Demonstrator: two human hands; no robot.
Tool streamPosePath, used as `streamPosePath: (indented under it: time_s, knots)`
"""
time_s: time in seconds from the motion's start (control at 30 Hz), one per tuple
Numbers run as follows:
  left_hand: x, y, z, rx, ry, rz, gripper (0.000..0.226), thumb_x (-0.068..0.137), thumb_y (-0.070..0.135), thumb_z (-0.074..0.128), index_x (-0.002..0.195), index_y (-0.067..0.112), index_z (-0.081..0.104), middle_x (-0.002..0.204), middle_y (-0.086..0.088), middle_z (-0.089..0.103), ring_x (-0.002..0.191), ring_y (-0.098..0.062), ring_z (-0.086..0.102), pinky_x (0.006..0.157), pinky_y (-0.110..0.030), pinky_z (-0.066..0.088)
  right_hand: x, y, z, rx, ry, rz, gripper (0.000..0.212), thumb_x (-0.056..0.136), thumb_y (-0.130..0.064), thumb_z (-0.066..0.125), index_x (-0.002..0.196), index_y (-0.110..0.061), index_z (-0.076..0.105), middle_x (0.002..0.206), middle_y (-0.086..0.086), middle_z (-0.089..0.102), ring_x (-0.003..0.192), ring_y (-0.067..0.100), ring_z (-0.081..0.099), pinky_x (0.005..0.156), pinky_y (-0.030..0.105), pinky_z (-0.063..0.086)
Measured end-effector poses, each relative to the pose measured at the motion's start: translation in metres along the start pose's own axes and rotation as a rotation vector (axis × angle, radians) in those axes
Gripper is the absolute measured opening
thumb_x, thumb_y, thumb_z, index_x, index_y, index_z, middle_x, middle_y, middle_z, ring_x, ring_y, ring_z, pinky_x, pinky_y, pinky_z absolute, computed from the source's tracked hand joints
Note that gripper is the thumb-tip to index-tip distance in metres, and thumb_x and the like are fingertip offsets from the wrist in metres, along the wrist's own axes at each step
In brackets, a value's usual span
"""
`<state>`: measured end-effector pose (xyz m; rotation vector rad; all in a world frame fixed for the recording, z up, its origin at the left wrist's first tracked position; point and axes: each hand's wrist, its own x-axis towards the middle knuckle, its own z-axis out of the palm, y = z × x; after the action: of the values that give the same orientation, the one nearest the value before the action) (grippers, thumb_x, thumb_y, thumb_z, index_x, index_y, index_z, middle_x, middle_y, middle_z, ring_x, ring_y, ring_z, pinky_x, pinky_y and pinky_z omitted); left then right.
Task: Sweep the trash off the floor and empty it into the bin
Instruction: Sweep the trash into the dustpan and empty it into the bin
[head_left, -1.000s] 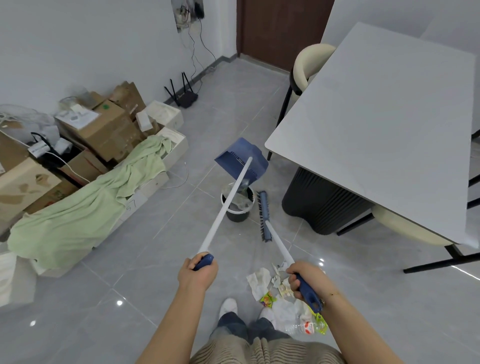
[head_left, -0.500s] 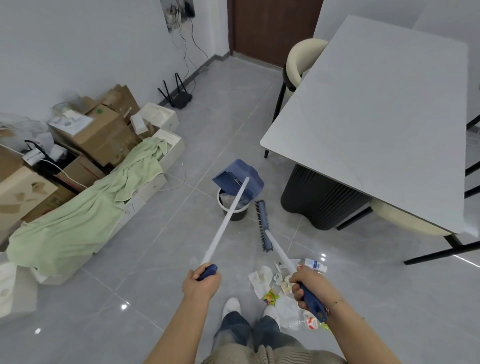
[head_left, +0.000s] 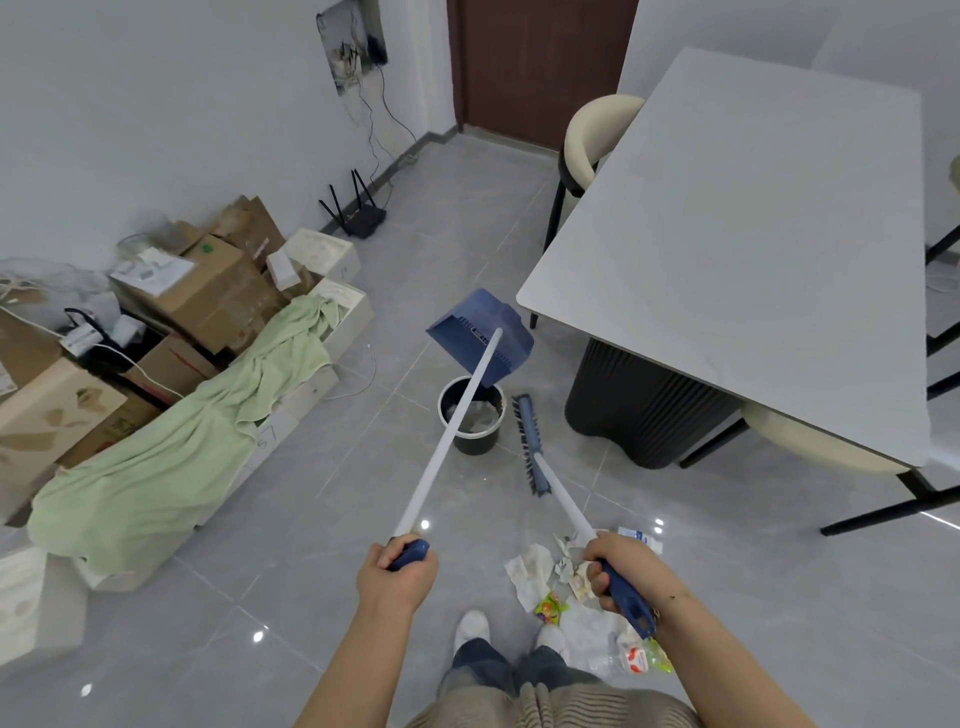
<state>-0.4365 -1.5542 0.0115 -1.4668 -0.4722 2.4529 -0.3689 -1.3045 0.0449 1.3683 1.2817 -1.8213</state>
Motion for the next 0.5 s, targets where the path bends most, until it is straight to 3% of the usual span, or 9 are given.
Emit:
streamPosePath:
  time_s: [0.07,0.17,0.23,0.3,0.43,0.5]
  knots:
    - [0.004,-0.006,-0.002,-0.003,0.044,0.048,0.043,0.097,0.021,0.041,0.055,0.016,0.037,0.033,0.002,0.026,0.025,-0.012,0.024,0.030,-0.018,0.015,-0.003,0.000,-0.002,-0.003,0.000,0.010,0.008,0.092,-0.002,0.045,0.098,-0.006,0.049,0.049,0.005,0.043,0.025,0.008,0.037,0.031,0.011,0.030]
    - [0.010,-0.013,-0.003,0.018,0.102,0.112,0.039,0.090,0.009,0.037,0.054,0.018,0.025,0.032,0.000,0.022,0.026,-0.014,0.021,0.033,-0.016,0.015,-0.003,0.004,-0.007,-0.025,0.009,0.017,0.039,0.092,-0.004,0.045,0.131,-0.003,0.045,0.054,0.005,0.042,0.027,0.008,0.037,0.033,0.011,0.030]
    - [0.013,-0.014,-0.004,0.059,0.124,0.143,0.040,0.090,0.009,0.035,0.053,0.017,0.023,0.032,0.001,0.022,0.026,-0.014,0.020,0.032,-0.016,0.015,-0.006,0.004,-0.011,-0.012,-0.009,0.033,0.028,0.092,-0.004,0.045,0.119,-0.007,0.053,0.053,0.004,0.041,0.028,0.008,0.036,0.033,0.012,0.028]
    - [0.015,-0.013,-0.003,0.057,0.120,0.138,0.042,0.096,0.012,0.034,0.054,0.016,0.028,0.032,0.000,0.021,0.025,-0.015,0.020,0.032,-0.016,0.015,-0.007,0.007,-0.017,-0.042,-0.004,0.064,0.011,0.093,-0.004,0.044,0.085,-0.010,0.049,0.050,0.004,0.040,0.027,0.008,0.035,0.033,0.012,0.027]
    - [0.011,-0.009,-0.008,0.125,0.044,0.129,0.039,0.094,0.012,0.037,0.056,0.016,0.032,0.033,0.002,0.024,0.024,-0.012,0.027,0.028,-0.018,0.017,0.000,0.017,-0.029,-0.059,0.013,0.046,0.015,0.091,-0.004,0.046,0.077,-0.009,0.043,0.053,0.005,0.040,0.032,0.009,0.034,0.035,0.014,0.028]
    - [0.006,-0.005,-0.012,0.194,-0.031,0.096,0.033,0.095,0.021,0.039,0.063,0.017,0.034,0.033,0.003,0.027,0.024,-0.009,0.033,0.028,-0.015,0.016,0.005,0.020,-0.034,-0.076,0.022,0.040,0.019,0.091,-0.005,0.047,0.073,-0.008,0.043,0.052,0.005,0.042,0.032,0.010,0.035,0.035,0.014,0.029]
